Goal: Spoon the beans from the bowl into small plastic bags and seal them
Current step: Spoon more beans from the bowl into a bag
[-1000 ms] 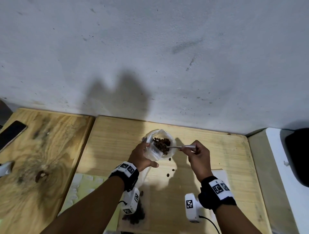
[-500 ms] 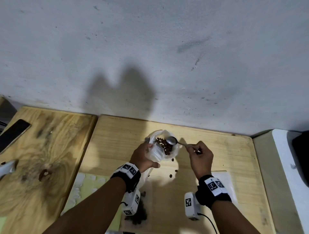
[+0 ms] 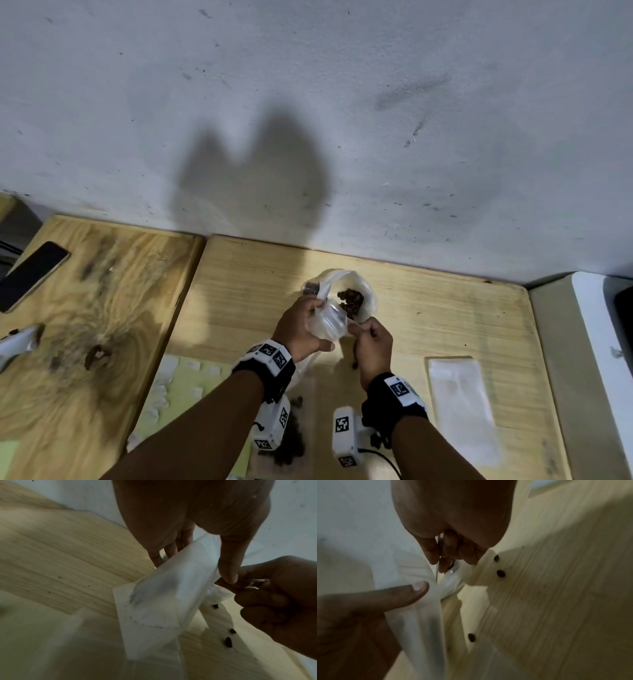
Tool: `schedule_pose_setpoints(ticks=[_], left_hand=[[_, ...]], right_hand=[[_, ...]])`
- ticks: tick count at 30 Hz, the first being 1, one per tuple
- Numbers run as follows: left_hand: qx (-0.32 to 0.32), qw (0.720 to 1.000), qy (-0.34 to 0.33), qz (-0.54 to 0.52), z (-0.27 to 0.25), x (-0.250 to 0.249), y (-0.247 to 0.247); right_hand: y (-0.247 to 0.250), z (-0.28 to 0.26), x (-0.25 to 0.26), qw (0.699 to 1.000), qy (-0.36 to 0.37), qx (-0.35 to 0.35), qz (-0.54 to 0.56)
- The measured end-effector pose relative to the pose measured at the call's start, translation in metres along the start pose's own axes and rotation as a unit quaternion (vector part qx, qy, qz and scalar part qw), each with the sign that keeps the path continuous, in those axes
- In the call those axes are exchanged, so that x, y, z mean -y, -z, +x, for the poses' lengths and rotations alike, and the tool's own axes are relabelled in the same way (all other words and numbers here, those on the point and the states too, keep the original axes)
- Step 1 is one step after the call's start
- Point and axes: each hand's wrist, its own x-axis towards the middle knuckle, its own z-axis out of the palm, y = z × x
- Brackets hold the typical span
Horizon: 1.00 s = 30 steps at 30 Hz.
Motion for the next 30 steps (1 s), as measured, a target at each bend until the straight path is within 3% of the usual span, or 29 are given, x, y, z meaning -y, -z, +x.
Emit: schedule_pose_setpoints(ticks=[5, 13, 23, 30], left_hand=[[0.010, 1.000, 0.004, -0.005, -0.001, 0.001, 0.001], [-0.013, 0.999, 0.030, -0.021, -0.002, -0.005, 0.004], [-0.015, 0.998, 0.059, -0.026, -0.004, -0.004, 0.005], [-0.014, 0.998, 0.060, -0.023, -0.007, -0.008, 0.005]], right_hand=[[-0.004, 0.002, 0.009, 0.993, -0.096, -0.011, 0.074], [0.021, 0.004, 0.016, 0.990, -0.094, -0.037, 0.101], [0.068, 0.001, 0.049, 0.996, 0.007, -0.050, 0.077], [0.075, -0.007, 0.075, 0.993, 0.106, 0.027, 0.047]])
